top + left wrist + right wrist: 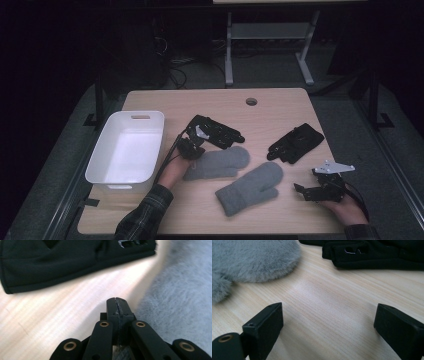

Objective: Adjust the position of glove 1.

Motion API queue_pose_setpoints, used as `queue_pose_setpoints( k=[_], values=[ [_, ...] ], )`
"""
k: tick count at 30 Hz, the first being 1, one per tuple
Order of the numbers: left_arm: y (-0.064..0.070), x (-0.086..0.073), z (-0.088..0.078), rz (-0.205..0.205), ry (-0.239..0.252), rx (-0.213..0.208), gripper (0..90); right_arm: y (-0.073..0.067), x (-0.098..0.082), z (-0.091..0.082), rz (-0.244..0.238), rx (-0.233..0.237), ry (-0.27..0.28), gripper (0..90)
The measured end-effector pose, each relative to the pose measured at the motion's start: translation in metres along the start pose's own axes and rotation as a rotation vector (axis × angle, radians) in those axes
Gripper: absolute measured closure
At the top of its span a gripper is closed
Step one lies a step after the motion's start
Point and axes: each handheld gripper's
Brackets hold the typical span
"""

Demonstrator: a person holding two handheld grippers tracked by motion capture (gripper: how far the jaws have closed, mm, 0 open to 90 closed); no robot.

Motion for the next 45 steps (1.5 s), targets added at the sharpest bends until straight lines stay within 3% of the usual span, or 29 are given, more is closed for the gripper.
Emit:
queue_pose_setpoints(
  k=[6,9,11,13,17,20,26,30,31,32,38,40,45],
  values=[
    [0.012,-0.011,-0.011,0.009,-0.003,-0.058,89.4,0.0,0.0,0.0,0.0,0.0,0.0,8.6],
    [0.016,-0.013,-0.017,0.016,0.014,-0.057,89.4,0.0,0.0,0.0,0.0,0.0,0.0,8.6],
    [0.016,-0.009,-0.023,0.001,0.052,-0.063,89.4,0.0,0.0,0.0,0.0,0.0,0.0,8.6],
    [0.017,-0.001,-0.031,-0.006,0.127,-0.098,89.4,0.0,0.0,0.0,-0.001,0.0,0.0,8.6],
    [0.03,0.015,-0.034,0.041,0.171,-0.14,89.4,0.0,0.0,0.0,-0.001,0.0,0.0,8.6],
    [0.039,0.022,-0.027,0.059,0.172,-0.148,89.4,0.0,0.0,0.0,-0.001,0.0,0.0,8.6],
    [0.044,0.024,-0.001,0.085,0.099,-0.128,89.4,0.0,0.0,0.0,0.0,0.0,0.0,8.6],
    [0.042,0.022,0.001,0.075,0.109,-0.136,89.3,0.0,0.0,0.0,0.0,0.0,0.0,8.5],
    [0.042,0.022,0.0,0.068,0.121,-0.131,87.0,0.0,0.0,0.0,0.0,0.0,0.0,8.5],
    [0.041,0.022,-0.002,0.07,0.129,-0.124,78.7,0.0,0.0,0.0,0.0,0.0,0.0,8.6],
    [0.039,0.022,-0.008,0.054,0.17,-0.15,43.3,0.0,0.0,0.0,0.0,0.0,0.0,8.6],
    [0.04,0.023,-0.007,0.057,0.172,-0.178,29.7,0.0,0.0,0.0,0.0,0.0,0.0,8.5],
    [0.047,0.024,0.003,0.089,0.135,-0.197,22.3,0.0,0.0,0.0,0.0,0.0,0.0,8.6]
  ],
)
Point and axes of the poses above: each handheld gripper's, and its own axes: z roughly forward along the jaws, x roughly out of its top, y roughly to its right
